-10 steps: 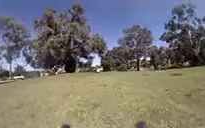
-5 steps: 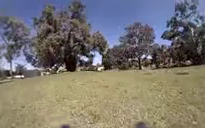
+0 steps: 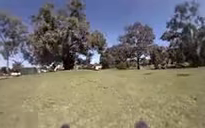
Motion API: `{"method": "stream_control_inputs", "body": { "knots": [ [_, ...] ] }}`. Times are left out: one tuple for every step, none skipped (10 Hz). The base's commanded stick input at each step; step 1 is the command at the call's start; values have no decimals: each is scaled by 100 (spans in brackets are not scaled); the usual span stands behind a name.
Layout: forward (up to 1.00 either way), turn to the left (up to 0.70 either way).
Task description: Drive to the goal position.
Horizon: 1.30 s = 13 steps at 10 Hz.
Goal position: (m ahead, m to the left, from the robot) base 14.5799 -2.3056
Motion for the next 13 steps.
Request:
{"method": "stream_control_inputs", "body": {
  "knots": [
    [100, 0],
    [100, 0],
    [100, 0],
    [100, 0],
    [100, 0],
    [100, 0],
    [100, 0],
    [100, 0],
    [100, 0],
    [100, 0],
    [100, 0],
    [100, 0],
    [100, 0]
  ]
}}
